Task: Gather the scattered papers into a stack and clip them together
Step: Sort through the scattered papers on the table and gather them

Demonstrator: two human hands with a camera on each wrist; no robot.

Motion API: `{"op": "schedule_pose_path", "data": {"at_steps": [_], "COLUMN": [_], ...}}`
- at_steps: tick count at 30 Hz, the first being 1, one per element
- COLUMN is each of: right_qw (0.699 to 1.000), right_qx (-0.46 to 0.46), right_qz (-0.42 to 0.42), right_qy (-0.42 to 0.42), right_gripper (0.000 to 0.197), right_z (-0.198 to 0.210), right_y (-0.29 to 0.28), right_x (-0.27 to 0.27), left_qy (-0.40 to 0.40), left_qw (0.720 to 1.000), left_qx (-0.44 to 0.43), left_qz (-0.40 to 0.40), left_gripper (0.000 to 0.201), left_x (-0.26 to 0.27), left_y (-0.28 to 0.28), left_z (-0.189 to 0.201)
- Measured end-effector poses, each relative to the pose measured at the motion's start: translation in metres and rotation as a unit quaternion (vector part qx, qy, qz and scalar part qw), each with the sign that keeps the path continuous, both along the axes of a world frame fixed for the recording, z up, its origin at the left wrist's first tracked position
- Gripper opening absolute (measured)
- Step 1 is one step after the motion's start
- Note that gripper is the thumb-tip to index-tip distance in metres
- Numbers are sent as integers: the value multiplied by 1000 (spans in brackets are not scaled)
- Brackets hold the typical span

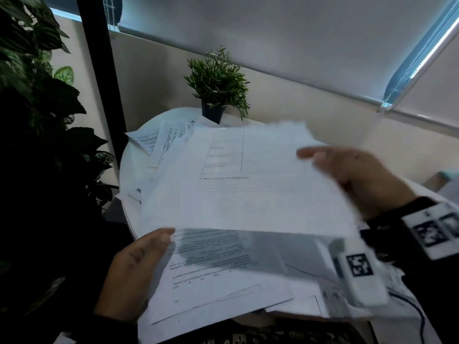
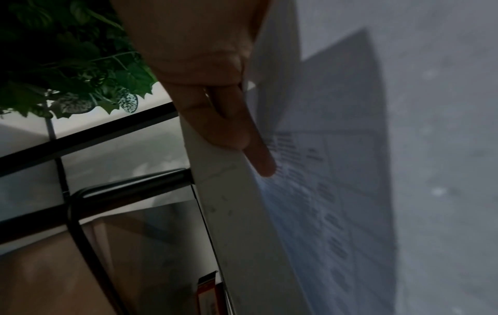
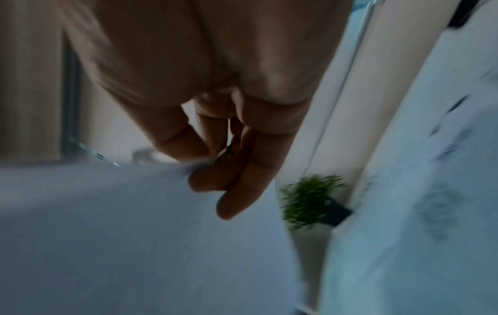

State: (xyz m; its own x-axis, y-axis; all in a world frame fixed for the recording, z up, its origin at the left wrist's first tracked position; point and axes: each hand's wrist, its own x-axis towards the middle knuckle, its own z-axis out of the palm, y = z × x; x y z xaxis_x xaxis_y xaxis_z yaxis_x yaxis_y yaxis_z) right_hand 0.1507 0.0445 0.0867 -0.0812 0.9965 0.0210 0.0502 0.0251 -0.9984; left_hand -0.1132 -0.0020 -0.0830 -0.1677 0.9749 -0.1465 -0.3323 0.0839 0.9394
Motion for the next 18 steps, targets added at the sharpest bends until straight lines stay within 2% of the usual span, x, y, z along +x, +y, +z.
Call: {"op": "schedule_pose_path", "data": {"at_steps": [2, 3, 4, 6, 7, 9, 12, 14, 15, 16, 17, 18], "right_qw": [991, 976, 954, 904, 891, 890, 896, 891, 873, 842, 798, 770], "right_qx": [-85, -123, -140, -138, -130, -119, -117, -109, -112, -123, -139, -170], "right_qz": [16, 34, 64, 130, 147, 160, 171, 123, 76, 33, -12, -50], "right_qy": [-103, -176, -258, -382, -409, -409, -392, -423, -468, -525, -586, -613], "right_gripper": [17, 15, 14, 19, 21, 21, 22, 25, 29, 40, 54, 70], "right_z": [-37, -54, -67, -82, -85, -86, -84, -82, -82, -81, -79, -80], "right_y": [8, 11, 13, 19, 21, 21, 15, 22, 32, 43, 56, 64], "right_x": [13, 19, 22, 23, 21, 10, -13, -21, -21, -20, -18, -16], "left_qy": [-52, -73, -91, -87, -66, -21, 38, 56, 55, 40, 22, 6], "left_qw": [998, 996, 994, 993, 995, 999, 999, 997, 997, 997, 998, 998], "left_qx": [-22, -41, -53, -76, -69, -40, 16, 34, 39, 38, 32, 27], "left_qz": [13, 11, 5, 7, 11, 12, -16, -39, -46, -51, -51, -51], "left_gripper": [39, 49, 53, 47, 38, 24, 45, 52, 50, 46, 44, 43], "left_x": [2, 3, 2, -3, -5, -6, -5, -6, -7, -7, -8, -10], "left_y": [3, 4, 5, 6, 7, 7, 2, 0, -1, -1, -1, -3], "left_z": [3, 3, 4, 2, 1, -1, -3, -5, -6, -5, -9, -10]}}
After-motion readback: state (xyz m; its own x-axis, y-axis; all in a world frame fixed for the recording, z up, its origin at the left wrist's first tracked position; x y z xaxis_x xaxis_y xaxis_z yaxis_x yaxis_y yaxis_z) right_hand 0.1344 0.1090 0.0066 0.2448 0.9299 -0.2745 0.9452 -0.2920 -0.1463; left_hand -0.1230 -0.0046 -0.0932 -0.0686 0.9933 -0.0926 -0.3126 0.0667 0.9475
